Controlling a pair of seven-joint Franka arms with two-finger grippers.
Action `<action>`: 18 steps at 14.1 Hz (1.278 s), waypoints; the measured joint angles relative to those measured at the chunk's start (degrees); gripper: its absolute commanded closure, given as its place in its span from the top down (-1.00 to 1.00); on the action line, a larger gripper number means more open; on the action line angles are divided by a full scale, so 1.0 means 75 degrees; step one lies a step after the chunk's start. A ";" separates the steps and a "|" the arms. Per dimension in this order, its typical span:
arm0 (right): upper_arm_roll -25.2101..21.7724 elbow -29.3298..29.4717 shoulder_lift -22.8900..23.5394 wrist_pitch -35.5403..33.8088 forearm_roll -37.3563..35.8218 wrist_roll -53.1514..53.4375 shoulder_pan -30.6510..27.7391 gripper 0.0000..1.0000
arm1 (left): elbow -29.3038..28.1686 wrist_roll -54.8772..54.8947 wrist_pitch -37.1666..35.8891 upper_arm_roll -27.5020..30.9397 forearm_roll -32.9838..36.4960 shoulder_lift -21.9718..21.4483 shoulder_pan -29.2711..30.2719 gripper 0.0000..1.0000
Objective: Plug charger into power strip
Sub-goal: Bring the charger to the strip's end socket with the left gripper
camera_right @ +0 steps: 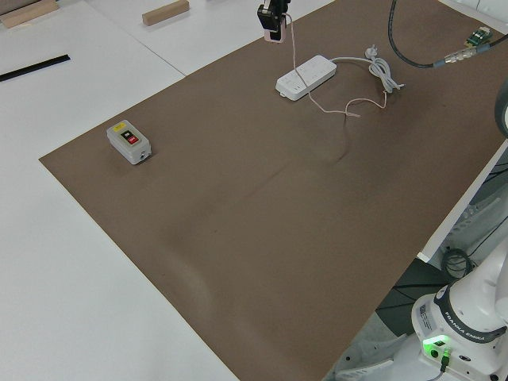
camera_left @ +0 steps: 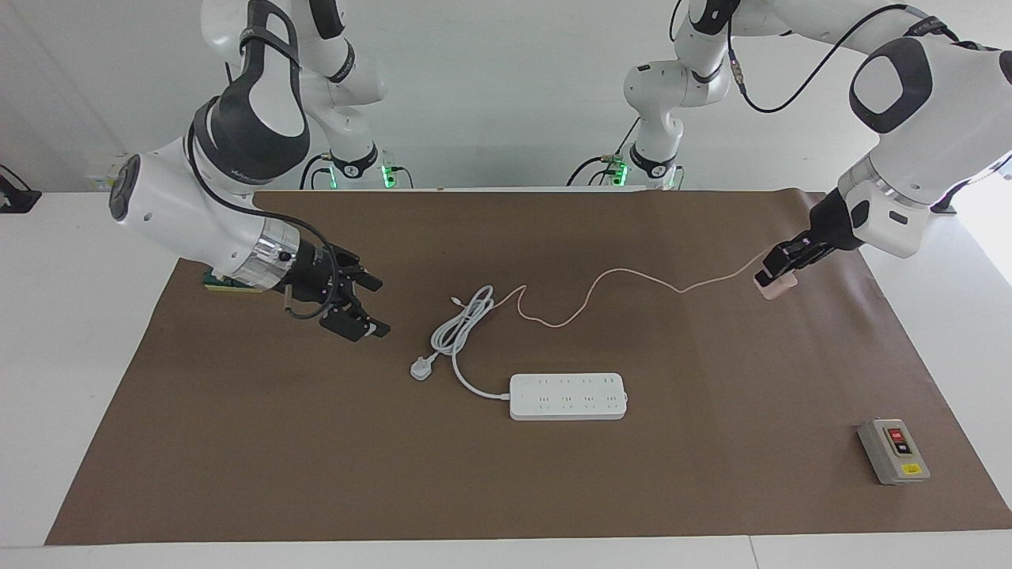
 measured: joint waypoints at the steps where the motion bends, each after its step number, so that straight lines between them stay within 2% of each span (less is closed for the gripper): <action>1: 0.0001 0.0000 -0.0050 -0.0130 -0.0168 -0.0281 -0.0043 1.00 | -0.0001 -0.0357 0.0055 -0.0002 0.0041 -0.0001 -0.0123 -1.00; 6: -0.0002 -0.0002 -0.0319 -0.0854 -0.1016 -0.1967 -0.0326 1.00 | -0.0057 -0.4046 0.1117 -0.0023 0.0342 0.0154 -0.1206 -1.00; 13: -0.0005 -0.0007 -0.0823 -0.1528 -0.3150 -0.5942 -0.0531 1.00 | -0.0087 -0.9581 0.2552 -0.0028 0.1672 0.1254 -0.2564 -1.00; 15: -0.0001 -0.0014 -0.1049 -0.1580 -0.3623 -0.6998 -0.0531 1.00 | -0.0089 -1.0567 0.2863 -0.0003 0.1684 0.1594 -0.2584 -1.00; 18: 0.0005 -0.0097 -0.1474 -0.1629 -0.4325 -0.8535 -0.0531 1.00 | -0.0089 -1.1095 0.3002 0.0007 0.1684 0.1992 -0.2591 -1.00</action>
